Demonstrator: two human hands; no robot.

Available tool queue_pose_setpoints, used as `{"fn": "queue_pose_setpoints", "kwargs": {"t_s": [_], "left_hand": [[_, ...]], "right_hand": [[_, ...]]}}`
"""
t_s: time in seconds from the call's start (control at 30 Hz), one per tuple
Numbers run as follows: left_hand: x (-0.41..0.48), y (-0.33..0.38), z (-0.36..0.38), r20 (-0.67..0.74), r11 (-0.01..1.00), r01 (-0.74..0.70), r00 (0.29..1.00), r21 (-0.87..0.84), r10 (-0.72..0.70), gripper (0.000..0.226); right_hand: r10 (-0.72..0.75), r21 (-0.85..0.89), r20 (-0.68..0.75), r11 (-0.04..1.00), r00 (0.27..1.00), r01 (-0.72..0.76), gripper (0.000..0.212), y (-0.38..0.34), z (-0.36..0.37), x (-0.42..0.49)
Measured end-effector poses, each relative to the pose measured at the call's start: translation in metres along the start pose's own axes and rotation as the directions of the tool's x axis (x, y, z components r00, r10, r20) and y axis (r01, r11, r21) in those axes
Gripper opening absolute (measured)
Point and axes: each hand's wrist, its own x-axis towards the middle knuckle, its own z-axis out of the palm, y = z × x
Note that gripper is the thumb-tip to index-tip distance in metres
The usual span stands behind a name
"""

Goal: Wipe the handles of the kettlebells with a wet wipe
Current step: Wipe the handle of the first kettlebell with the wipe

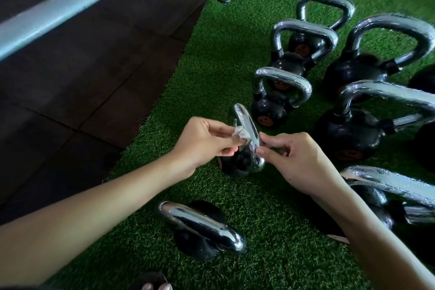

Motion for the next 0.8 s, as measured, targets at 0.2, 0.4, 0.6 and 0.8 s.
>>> {"fn": "queue_pose_setpoints", "kwargs": {"t_s": [0.2,0.4,0.6,0.8], "left_hand": [[0.006,0.005,-0.006,-0.029,1.0,-0.016,0.999,0.025,0.017,0.025],[-0.014,-0.014,0.008,0.153,0.957,-0.151,0.982,0.247,0.115,0.018],[-0.011,-0.017,0.008,0.272,0.875,-0.29,0.943,0.387,0.191,0.018],[-0.001,-0.016,0.007,0.432,0.514,-0.5,0.865,0.697,0.256,0.007]], "right_hand": [[0.06,0.067,0.064,0.996,0.996,-0.065,0.019,-0.005,-0.009,0.002],[0.104,0.12,0.059,0.987,0.993,-0.11,0.022,0.002,-0.011,0.0],[0.117,0.147,0.026,0.982,0.993,-0.119,0.013,0.003,-0.009,-0.001],[0.104,0.054,-0.002,0.993,0.995,-0.104,0.018,-0.006,-0.008,-0.006]]}}
